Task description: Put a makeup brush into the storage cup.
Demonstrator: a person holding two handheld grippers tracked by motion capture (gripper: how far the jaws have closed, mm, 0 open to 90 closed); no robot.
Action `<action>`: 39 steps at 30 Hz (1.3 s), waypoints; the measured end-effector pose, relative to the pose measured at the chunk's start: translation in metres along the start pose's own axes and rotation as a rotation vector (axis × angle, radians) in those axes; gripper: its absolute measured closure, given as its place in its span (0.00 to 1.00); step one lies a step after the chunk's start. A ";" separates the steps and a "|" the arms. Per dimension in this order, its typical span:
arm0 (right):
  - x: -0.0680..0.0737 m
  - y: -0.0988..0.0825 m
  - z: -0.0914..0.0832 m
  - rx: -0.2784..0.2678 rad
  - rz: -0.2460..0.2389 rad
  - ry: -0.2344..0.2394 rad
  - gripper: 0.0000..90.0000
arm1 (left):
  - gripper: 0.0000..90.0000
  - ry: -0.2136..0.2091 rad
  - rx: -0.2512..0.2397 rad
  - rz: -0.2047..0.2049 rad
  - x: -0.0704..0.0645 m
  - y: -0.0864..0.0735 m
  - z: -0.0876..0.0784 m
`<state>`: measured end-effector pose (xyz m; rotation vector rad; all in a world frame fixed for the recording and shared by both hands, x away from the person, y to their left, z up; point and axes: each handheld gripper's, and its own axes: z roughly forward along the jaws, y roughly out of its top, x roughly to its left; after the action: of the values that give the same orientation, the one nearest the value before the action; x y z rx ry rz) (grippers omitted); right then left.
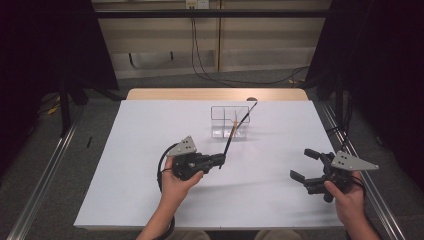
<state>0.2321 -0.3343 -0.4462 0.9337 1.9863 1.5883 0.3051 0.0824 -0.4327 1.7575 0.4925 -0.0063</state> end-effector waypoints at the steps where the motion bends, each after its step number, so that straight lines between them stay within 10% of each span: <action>1: 0.001 0.001 0.002 0.000 0.001 0.002 0.04 | 0.95 0.002 -0.003 -0.001 0.000 0.000 0.000; 39: 0.032 0.033 0.056 -0.005 0.005 0.081 0.00 | 0.95 0.015 -0.010 0.013 0.000 -0.002 0.000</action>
<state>0.2569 -0.2695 -0.4257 0.8864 2.0352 1.6573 0.3050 0.0824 -0.4347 1.7519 0.4911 0.0191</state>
